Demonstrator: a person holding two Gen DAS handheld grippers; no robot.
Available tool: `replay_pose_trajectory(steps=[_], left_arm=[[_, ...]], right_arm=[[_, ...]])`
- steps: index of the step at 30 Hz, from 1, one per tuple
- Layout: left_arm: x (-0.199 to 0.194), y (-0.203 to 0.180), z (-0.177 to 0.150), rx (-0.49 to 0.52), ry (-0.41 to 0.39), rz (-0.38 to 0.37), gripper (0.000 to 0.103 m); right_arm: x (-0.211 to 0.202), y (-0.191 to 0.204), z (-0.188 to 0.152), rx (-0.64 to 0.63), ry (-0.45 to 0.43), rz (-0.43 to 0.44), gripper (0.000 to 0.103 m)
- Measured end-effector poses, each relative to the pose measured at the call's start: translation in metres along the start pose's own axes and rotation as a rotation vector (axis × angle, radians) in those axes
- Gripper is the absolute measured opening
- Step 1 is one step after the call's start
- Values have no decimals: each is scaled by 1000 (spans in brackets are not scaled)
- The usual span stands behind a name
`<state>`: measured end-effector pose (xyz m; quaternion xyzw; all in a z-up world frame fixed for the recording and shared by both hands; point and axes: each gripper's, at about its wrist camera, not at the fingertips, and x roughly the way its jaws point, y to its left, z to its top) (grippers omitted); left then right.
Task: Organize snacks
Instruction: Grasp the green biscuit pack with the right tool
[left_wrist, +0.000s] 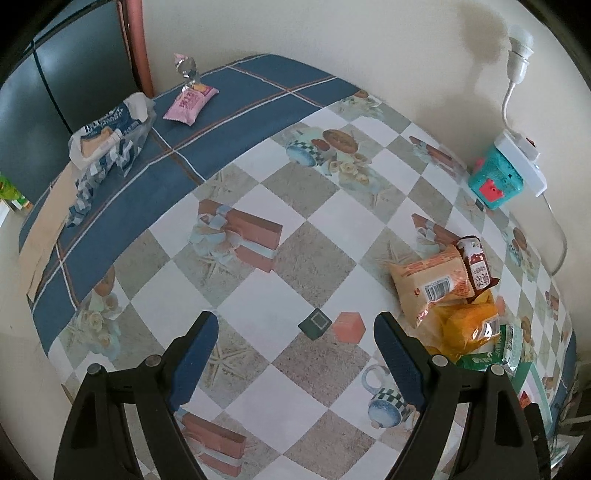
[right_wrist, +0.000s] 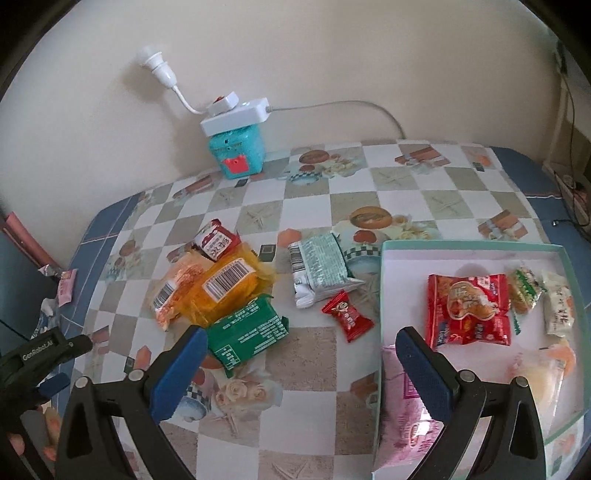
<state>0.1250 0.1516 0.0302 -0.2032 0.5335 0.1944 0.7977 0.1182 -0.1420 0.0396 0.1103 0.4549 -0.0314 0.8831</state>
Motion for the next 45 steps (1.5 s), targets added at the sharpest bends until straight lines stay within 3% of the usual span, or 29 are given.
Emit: replay_pose_trajectory(steps=[9,23,34,45], left_arm=[[15,-12,1,0,36,-60,87],[58,-44,-4,46,145,-77,87],[68,-45,2,29,151,-66,87],[68,-45,7,34,138,-56,87]], right_arm=[[11,-4,3,-3,7,-27,103],[52,40,-10,-132,86,51,103],[86,45,-18,-167,140,43,103],[89,56,-20,-240,97,19,96]])
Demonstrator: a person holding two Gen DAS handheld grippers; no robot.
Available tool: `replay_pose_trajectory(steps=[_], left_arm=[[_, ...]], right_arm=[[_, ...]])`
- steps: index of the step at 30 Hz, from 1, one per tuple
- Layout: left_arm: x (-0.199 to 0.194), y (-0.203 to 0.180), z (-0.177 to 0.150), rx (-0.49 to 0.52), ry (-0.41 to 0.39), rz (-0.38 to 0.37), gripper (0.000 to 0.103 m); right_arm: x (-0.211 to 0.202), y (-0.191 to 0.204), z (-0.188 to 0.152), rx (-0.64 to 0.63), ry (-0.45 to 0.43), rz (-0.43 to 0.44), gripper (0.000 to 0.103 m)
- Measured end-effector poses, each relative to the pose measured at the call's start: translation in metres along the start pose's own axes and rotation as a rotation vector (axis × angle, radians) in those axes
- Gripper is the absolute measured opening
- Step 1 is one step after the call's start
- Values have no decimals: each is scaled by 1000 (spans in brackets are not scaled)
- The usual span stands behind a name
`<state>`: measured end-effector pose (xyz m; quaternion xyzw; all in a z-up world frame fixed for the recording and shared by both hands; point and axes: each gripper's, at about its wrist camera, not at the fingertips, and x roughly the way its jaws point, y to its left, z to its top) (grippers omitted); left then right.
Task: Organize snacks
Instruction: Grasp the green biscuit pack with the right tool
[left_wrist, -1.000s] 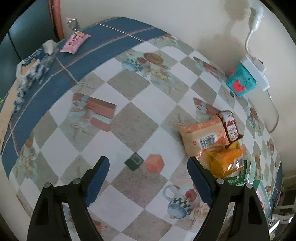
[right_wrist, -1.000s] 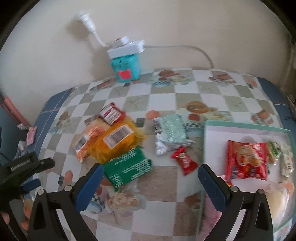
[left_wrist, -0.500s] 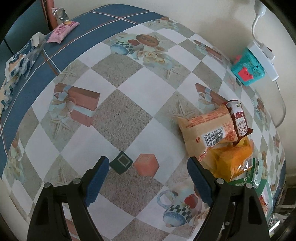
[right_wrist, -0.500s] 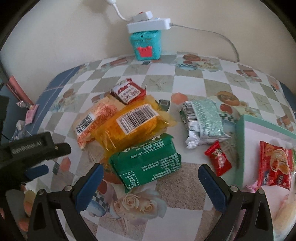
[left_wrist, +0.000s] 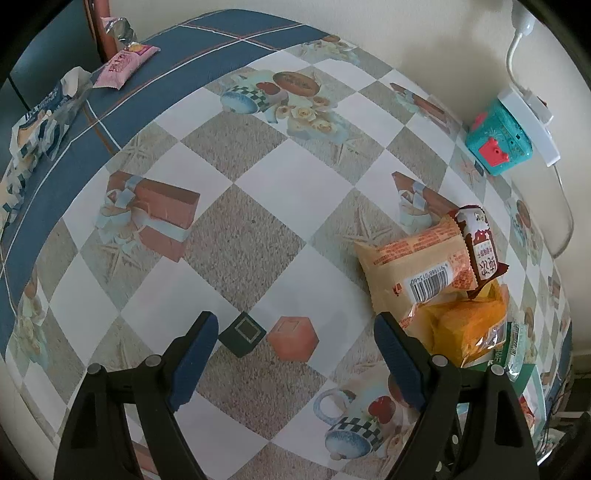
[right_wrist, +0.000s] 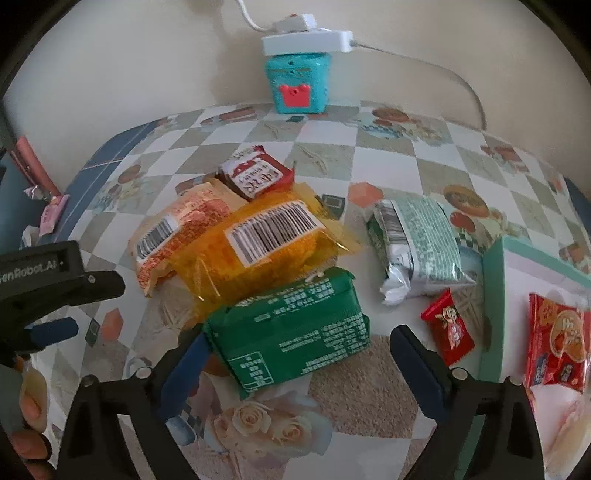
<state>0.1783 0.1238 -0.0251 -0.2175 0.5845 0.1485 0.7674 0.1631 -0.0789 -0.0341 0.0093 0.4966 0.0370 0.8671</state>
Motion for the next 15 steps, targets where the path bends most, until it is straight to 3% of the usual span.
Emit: replay_pose_trajectory(steps=[7,15], left_arm=[[-4,-6,-2,15,-12,4,87],[-8,-14,1,31,-25,12,87]], right_arm=[[0,6,0,-21,-9,12,83],[-1,1,0,-3,-13,26,81]])
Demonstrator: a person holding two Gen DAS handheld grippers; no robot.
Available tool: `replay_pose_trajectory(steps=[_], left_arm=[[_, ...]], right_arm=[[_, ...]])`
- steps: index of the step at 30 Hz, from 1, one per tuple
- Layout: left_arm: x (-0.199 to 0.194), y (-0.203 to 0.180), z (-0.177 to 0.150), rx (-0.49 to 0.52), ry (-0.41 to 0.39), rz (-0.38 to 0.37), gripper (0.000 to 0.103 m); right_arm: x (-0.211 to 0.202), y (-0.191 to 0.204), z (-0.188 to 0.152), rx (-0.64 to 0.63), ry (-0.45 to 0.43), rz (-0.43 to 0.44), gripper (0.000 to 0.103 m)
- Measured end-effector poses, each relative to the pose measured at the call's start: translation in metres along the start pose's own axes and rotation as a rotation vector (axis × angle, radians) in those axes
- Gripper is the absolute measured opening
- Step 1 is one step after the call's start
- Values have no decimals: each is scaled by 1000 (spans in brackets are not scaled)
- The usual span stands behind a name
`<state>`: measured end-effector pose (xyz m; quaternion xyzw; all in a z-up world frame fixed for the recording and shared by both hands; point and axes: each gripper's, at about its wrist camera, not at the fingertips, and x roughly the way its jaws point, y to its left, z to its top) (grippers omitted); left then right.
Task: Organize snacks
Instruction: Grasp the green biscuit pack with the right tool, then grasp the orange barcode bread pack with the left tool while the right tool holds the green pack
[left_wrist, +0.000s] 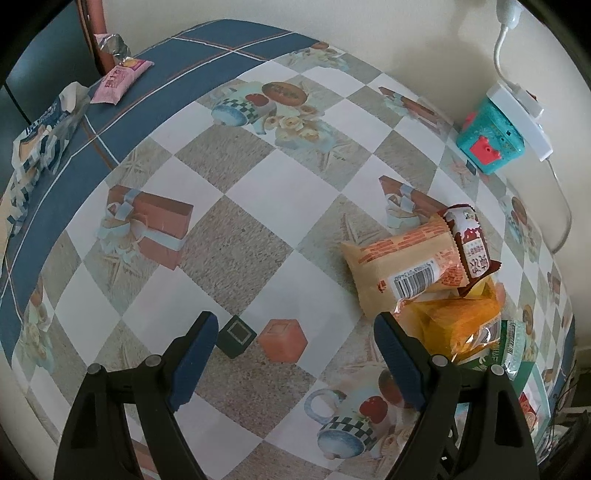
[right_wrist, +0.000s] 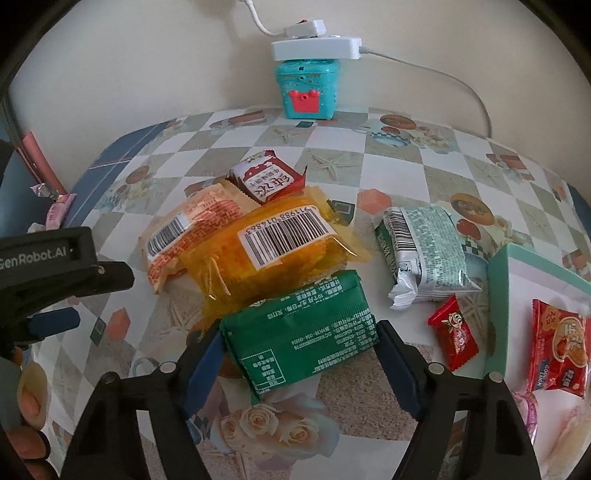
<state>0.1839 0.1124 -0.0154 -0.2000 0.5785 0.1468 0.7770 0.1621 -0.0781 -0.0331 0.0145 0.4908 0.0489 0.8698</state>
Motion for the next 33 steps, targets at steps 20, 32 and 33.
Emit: replay_pose_trajectory(steps=[20,32,33], left_arm=[[-19,-22,-2,68,-51,-5,87],[-22,-42,-5,122,-66,-44,87],[-23,-45,-5,132,-69,-53,87]], right_arm=[[-27,-31,13,83,-41,-10,79],[-54,-63,22,141,-94,-39,79],[-57,-67,23,150,-101,-48,79]])
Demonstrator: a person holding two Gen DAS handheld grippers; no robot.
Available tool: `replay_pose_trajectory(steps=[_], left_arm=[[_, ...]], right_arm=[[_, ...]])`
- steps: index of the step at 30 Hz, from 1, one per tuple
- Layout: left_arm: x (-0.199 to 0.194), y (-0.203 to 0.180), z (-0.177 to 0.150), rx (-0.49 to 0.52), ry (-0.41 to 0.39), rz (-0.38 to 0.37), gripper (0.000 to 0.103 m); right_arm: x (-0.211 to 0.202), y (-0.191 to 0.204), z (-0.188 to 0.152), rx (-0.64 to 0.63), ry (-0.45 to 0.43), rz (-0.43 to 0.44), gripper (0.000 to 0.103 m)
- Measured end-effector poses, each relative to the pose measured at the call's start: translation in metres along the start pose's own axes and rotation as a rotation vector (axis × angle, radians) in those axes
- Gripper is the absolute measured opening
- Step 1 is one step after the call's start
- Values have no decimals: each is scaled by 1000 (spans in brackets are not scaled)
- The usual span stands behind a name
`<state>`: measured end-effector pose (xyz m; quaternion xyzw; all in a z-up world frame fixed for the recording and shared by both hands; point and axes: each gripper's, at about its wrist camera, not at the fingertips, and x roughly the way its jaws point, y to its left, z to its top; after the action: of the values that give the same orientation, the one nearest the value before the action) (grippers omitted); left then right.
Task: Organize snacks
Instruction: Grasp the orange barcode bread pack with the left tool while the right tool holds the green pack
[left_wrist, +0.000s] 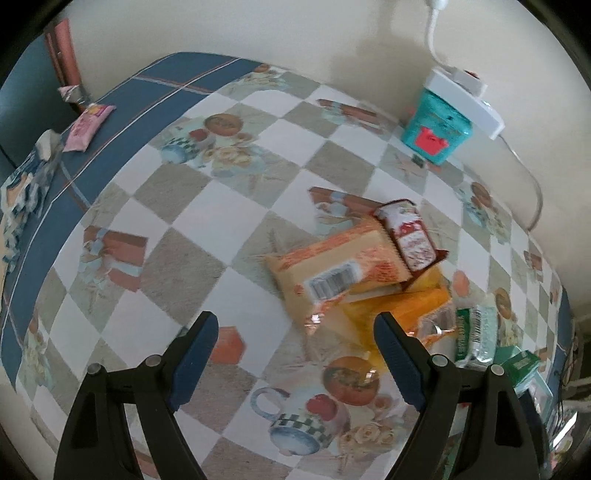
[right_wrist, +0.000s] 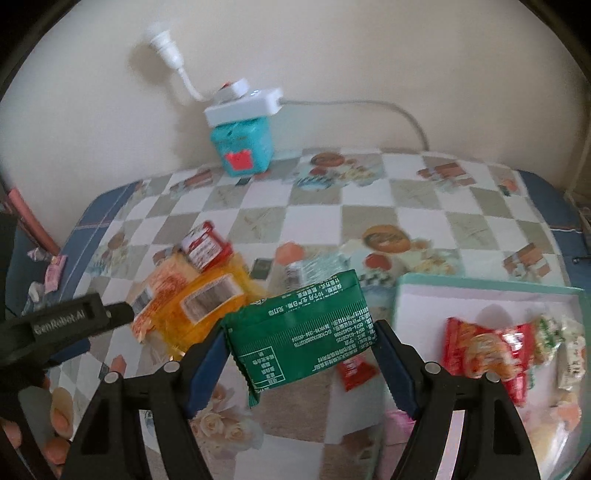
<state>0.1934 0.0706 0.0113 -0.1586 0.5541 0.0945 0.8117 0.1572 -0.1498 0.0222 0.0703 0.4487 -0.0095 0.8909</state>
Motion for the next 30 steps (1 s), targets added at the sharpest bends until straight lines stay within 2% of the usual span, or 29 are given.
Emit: replay_pose_trajectory(steps=[7,11,14,17,25,30], left_arm=[[-3,-38,-5,116,-47,-66,87],[0,-68,-12,240,-80,-70,87],[4,-83,-17,298,-75,-94,87],[10,-95,-21,350,-94,-85,87],[19,-91,-15,337,-116,-162,87],[29,-86,-14,315,-50,-216,87]], right_arm=[[-22,-28,10,59,-51,-20,79],[-29,-39,13,82,-63,-22,79],[-32,-49,13,107,-68,-28,79],[-33,-57,13,128,-66,-30,79],[-30,-67,10,149,-58,-19,79],[-28,-73,10,168,-50,-18,79]])
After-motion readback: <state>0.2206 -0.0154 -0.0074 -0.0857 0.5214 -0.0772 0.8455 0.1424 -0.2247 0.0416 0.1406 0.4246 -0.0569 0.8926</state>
